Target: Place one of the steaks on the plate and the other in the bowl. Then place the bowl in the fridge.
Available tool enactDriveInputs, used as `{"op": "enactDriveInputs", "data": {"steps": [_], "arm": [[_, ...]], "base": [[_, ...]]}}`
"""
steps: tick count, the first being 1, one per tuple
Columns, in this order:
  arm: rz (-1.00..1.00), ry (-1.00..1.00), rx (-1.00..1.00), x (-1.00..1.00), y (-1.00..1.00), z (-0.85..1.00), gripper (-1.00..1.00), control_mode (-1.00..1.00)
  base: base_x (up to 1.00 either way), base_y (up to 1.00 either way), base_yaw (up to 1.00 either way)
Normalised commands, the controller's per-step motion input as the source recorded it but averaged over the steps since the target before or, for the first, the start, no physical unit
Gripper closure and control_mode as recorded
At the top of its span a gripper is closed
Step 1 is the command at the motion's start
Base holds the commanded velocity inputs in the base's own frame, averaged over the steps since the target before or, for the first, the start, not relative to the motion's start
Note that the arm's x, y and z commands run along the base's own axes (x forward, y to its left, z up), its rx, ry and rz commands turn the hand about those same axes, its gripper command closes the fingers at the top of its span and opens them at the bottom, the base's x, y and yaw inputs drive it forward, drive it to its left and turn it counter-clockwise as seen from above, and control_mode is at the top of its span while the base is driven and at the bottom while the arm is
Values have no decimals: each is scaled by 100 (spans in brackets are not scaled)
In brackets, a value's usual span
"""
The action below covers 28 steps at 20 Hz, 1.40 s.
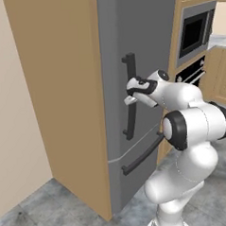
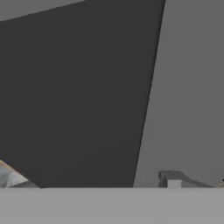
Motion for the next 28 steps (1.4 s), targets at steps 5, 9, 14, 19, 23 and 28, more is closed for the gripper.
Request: {"op": "enactDriveInputs", "data": {"steps": [5,9,14,19,23,28], "arm": [[8,0,0,16,4,0,100,-100],[5,0,0,0,-5,0,100,-100],[0,0,3,-43,-54,7,100,-100],[2,0,11,-24,-85,10,100,-100],[9,2,23,-15,-100,10,100,-100],[17,2,19,-17,-100,38,100,-100]], "base": [[0,0,0],[0,0,0],[0,0,0],[0,0,0],[0,0,0],[0,0,0]]}}
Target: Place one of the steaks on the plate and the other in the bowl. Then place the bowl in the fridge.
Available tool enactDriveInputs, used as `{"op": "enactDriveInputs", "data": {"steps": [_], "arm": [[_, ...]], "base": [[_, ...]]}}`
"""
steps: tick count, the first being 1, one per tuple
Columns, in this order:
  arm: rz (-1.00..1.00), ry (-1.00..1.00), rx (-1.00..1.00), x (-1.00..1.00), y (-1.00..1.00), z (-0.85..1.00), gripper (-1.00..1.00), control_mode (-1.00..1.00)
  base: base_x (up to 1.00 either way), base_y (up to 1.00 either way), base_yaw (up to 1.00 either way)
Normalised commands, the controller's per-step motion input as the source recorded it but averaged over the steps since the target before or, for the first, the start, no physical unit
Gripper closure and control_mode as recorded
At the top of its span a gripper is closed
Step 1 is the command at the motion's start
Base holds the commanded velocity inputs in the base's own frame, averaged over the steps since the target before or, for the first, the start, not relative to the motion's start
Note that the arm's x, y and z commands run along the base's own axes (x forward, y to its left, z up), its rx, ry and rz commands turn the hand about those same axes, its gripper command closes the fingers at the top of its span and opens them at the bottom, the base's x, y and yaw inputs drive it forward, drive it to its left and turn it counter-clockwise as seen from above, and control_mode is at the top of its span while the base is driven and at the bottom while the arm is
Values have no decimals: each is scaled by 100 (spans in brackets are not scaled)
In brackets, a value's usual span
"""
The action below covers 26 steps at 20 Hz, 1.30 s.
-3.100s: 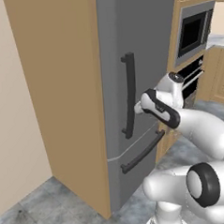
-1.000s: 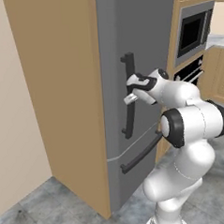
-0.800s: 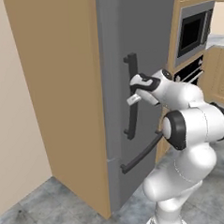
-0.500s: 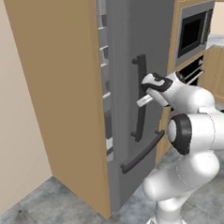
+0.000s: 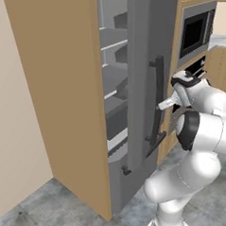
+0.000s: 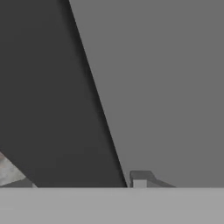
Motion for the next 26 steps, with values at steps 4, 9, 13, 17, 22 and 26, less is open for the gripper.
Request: {"op": "enactDriveInputs", "data": {"steps": [4,9,13,17,22,26], "arm": [[26,1,5,-9,-94,33,100,-100],[11,1,3,-2,-27,26,-100,-100],[0,-3,0,-16,0,0,-100,-100],[0,-4,0,-25,0,0,-100,-100],[-4,-6,0,-34,-39,18,-100,-100],[-1,0,0,-11,-56,9,-100,-100]], "base": [[0,0,0],[0,0,0],[0,0,0],[0,0,0],[0,0,0],[0,0,0]]}}
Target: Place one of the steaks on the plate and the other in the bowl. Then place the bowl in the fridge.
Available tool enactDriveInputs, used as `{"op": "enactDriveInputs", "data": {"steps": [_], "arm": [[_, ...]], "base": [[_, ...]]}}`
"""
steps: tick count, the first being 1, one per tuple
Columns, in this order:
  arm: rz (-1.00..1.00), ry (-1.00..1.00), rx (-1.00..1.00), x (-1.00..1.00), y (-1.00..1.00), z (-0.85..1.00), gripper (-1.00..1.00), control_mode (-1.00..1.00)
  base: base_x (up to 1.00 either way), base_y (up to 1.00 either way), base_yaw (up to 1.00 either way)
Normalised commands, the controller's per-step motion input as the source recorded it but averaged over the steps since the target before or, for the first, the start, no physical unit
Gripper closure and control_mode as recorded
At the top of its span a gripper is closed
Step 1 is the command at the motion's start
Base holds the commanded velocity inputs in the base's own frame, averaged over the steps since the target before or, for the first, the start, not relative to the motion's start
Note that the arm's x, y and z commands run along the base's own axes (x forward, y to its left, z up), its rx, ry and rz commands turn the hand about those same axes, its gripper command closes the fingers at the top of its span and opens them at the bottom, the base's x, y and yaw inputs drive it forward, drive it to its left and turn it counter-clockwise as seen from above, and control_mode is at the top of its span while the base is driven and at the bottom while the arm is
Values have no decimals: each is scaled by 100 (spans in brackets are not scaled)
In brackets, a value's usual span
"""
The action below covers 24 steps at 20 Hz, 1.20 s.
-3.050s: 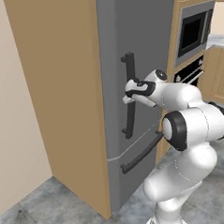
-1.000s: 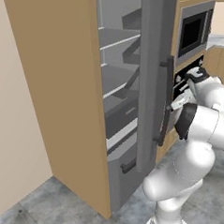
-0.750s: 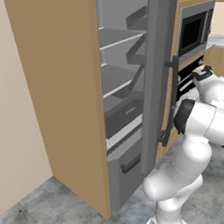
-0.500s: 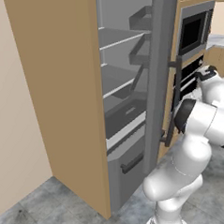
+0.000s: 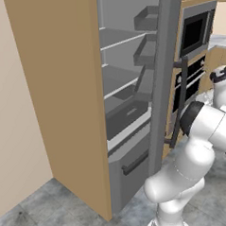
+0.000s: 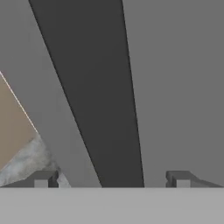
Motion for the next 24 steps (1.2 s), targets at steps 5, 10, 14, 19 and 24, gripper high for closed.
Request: {"op": "enactDriveInputs", "data": {"steps": [5,10,14,19,24], "arm": [[-2,-1,-4,-66,-12,17,-100,-100],[-4,-11,-22,-100,40,52,-100,-100],[1,-4,-49,-100,100,44,-100,-100],[-43,0,-20,-84,47,12,-100,-100],[-81,1,0,15,25,0,-100,-100]], "base": [[0,0,0],[0,0,0],[0,0,0],[0,0,0],[0,0,0]]}}
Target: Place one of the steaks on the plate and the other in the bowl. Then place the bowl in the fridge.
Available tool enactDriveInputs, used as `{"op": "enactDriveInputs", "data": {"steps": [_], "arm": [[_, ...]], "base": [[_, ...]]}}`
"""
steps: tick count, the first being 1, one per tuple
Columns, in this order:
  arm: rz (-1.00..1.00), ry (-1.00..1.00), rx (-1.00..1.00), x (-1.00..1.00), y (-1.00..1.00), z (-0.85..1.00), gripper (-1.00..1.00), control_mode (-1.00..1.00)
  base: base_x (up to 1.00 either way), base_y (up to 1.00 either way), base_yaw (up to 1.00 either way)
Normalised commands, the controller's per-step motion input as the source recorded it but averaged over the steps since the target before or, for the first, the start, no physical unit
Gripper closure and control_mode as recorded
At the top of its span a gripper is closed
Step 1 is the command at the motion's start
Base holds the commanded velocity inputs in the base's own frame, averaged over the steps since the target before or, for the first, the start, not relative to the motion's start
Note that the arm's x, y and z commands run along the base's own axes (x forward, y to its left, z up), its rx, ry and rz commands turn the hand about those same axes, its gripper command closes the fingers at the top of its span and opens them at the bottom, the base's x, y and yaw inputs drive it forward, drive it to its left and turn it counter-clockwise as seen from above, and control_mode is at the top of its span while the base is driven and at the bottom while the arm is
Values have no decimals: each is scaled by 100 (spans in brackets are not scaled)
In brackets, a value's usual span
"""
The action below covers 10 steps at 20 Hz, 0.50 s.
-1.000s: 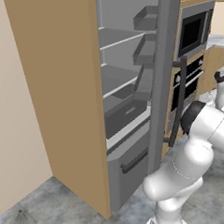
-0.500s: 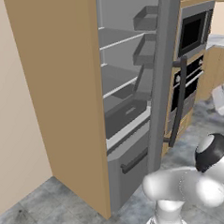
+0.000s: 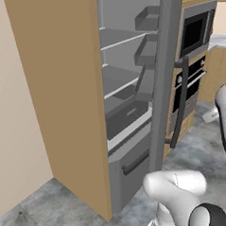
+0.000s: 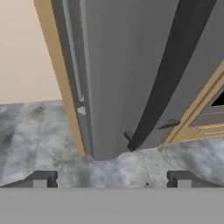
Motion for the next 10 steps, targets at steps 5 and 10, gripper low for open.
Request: {"op": "enactDriveInputs", "data": {"steps": [5,10], "arm": [[-63,0,-3,26,84,-2,-100,-100],[-61,-2,-6,22,92,-26,-100,-100]], "base": [[0,0,0],[0,0,0]]}}
